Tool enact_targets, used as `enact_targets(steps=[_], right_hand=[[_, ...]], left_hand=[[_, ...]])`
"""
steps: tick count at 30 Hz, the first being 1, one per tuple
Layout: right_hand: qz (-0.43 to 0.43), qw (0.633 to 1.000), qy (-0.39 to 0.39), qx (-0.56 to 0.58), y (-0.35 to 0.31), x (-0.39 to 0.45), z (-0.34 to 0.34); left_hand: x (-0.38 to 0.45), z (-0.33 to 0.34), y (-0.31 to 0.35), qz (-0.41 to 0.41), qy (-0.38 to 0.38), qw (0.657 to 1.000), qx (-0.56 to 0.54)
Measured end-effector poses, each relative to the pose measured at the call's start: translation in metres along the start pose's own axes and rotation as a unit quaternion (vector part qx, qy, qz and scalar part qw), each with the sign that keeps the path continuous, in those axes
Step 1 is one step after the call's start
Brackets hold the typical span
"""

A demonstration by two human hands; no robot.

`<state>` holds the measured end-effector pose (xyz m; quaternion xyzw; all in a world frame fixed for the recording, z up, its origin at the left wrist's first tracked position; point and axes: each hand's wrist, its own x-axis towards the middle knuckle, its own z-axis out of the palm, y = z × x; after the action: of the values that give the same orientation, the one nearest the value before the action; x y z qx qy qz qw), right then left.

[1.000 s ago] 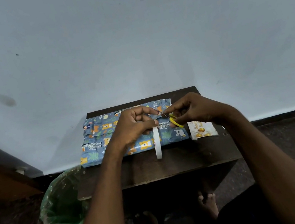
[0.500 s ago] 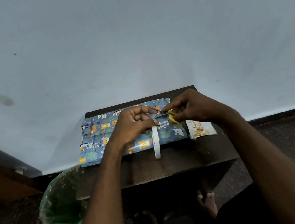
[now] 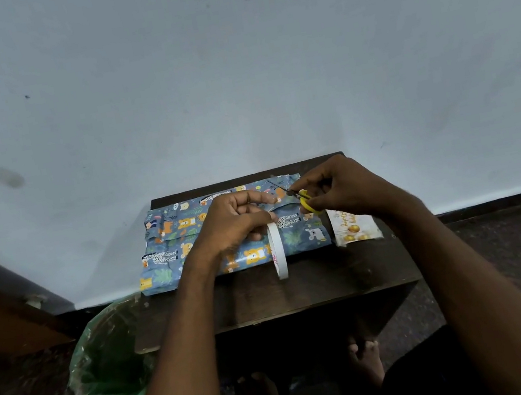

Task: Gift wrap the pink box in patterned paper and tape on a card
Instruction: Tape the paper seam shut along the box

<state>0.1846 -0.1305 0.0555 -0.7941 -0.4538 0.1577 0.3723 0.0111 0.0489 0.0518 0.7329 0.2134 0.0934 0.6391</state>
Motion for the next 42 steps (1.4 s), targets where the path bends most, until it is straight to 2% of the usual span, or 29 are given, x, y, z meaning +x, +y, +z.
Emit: enact_targets(steps=[4,8,12,18,23,25,28,32,36,42], right_hand=[[0.013,0.998,-0.004,-0.055,0.004,0.0,0.006],[0.032,0.998,-0.003,-0.05,0.005,0.001,0.009],[0.033,0.999,-0.003,0.007,-0.001,0.0,0.011],[0.069,0.987,-0.002,0.143,-0.013,-0.004,0.014],[0.101,0.977,0.011,0.187,-0.011,-0.004,0.017],[0.097,0.979,0.023,0.179,-0.012,-0.004,0.02],[0.078,0.991,0.033,0.106,-0.014,-0.003,0.024],[0.062,0.996,0.043,0.048,-0.018,-0.001,0.028],[0.048,0.993,0.096,0.048,-0.023,-0.003,0.031],[0.087,0.984,0.106,0.111,-0.022,-0.001,0.035]], left_hand=[[-0.001,-0.004,0.002,-0.016,-0.001,1.0,-0.011],[-0.001,-0.007,0.005,-0.017,0.012,0.999,-0.046],[0.001,-0.004,0.004,-0.025,0.03,0.992,-0.121],[0.005,0.008,0.004,-0.043,0.008,0.976,-0.215],[0.008,0.013,0.004,-0.054,0.0,0.954,-0.294],[0.008,0.016,0.006,-0.054,-0.008,0.944,-0.325],[0.007,0.019,0.01,-0.058,-0.021,0.934,-0.352],[0.008,0.025,0.011,-0.066,-0.029,0.933,-0.353],[0.01,0.029,0.009,-0.055,-0.033,0.937,-0.344],[0.013,0.03,0.006,-0.06,-0.009,0.935,-0.35]])
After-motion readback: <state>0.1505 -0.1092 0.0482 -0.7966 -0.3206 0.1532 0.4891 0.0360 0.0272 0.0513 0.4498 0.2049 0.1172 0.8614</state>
